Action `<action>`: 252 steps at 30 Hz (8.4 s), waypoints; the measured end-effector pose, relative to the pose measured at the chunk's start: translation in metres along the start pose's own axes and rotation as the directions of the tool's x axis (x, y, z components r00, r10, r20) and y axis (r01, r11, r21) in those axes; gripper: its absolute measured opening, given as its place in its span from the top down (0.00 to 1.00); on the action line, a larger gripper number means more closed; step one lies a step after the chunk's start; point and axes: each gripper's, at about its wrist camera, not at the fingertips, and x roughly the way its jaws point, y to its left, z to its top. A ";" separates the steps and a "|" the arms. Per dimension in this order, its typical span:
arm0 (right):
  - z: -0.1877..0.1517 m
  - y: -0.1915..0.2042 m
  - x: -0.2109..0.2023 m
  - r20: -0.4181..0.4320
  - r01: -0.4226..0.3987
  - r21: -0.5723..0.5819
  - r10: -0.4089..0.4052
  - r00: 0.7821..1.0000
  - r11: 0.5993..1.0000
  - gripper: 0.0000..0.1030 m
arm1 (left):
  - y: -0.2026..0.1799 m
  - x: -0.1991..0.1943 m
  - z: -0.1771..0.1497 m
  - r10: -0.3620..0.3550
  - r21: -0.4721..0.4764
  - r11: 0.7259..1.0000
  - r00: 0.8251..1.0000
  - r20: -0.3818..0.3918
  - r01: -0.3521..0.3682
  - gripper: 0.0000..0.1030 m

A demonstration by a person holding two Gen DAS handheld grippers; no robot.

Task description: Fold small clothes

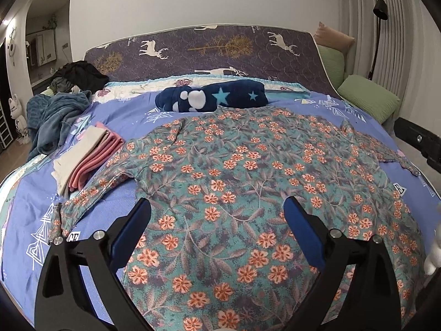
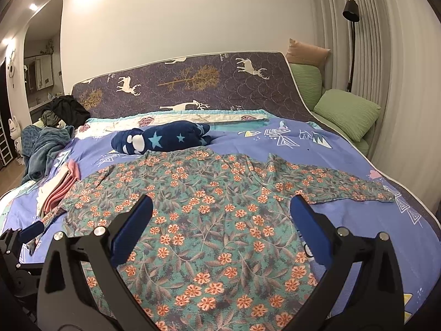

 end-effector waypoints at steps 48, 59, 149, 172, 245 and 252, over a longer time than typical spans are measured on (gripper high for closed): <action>-0.019 0.015 0.020 -0.099 -0.031 -0.055 0.026 0.995 0.998 0.02 | 0.026 0.011 -0.003 0.042 -0.101 0.994 0.998 -0.050 -0.047 0.06; -0.021 0.017 0.023 -0.112 -0.033 -0.063 0.026 0.993 0.997 0.02 | 0.030 0.014 -0.005 0.040 -0.101 0.994 0.997 -0.062 -0.046 0.06; 0.011 0.082 0.242 -0.469 -0.471 -0.027 0.404 0.785 0.882 0.73 | 0.141 0.108 0.021 -0.002 -0.204 0.978 0.977 -0.214 -0.043 0.28; 0.034 -0.059 0.248 -0.379 -0.217 0.189 0.275 0.884 0.958 0.73 | 0.124 0.099 0.033 -0.049 -0.178 0.984 0.985 -0.167 0.019 0.23; -0.088 -0.447 0.155 -0.263 0.223 0.900 0.060 0.963 0.373 0.52 | 0.047 0.176 0.068 -0.127 -0.044 0.992 0.965 -0.231 0.120 0.56; -0.084 -0.466 0.177 -0.266 0.263 0.900 -0.040 0.963 0.347 0.67 | 0.036 0.177 0.068 -0.073 0.015 0.997 0.969 -0.236 0.078 0.52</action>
